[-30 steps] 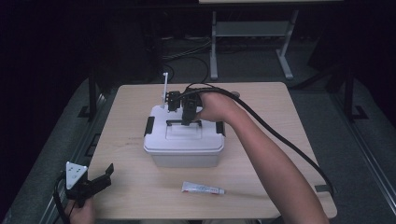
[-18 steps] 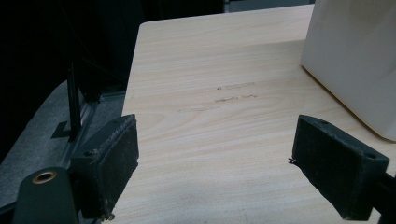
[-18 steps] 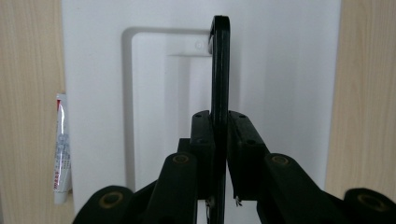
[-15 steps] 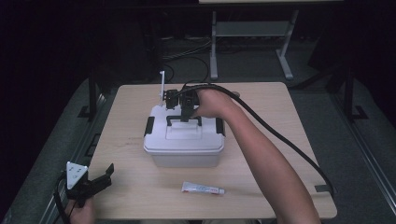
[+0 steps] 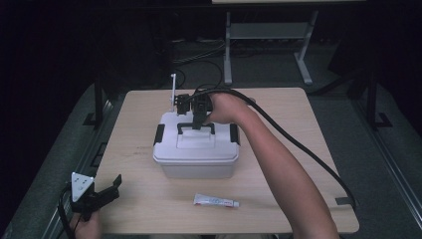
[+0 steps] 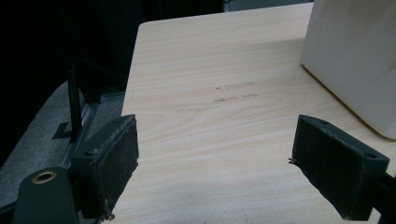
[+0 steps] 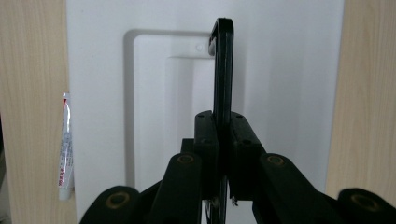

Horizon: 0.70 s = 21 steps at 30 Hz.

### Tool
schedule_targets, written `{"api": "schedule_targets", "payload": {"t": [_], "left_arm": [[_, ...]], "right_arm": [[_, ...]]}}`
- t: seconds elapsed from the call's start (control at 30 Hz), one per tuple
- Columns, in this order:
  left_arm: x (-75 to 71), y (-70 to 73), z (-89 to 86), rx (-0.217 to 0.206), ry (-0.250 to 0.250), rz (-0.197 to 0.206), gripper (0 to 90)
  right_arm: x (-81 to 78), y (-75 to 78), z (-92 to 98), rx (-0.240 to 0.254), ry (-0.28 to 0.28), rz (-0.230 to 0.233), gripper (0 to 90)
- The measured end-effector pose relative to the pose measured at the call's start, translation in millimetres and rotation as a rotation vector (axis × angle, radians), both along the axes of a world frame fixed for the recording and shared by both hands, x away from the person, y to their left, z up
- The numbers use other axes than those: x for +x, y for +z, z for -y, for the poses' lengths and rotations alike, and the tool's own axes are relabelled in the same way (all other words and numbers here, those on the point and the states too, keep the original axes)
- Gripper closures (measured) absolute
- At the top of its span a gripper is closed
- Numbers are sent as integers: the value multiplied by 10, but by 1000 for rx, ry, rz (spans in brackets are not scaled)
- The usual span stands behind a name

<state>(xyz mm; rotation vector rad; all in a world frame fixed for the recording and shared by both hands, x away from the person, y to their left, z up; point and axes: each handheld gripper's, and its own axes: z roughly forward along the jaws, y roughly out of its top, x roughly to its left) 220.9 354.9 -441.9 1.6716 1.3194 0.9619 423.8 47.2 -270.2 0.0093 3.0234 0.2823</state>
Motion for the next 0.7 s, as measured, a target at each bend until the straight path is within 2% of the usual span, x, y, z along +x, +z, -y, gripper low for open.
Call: {"api": "schedule_targets", "payload": {"t": [0.7], "left_arm": [[-4, -1, 7, 5, -1, 0, 140]], "right_arm": [[12, 48, 29, 24, -4, -18, 841]]}}
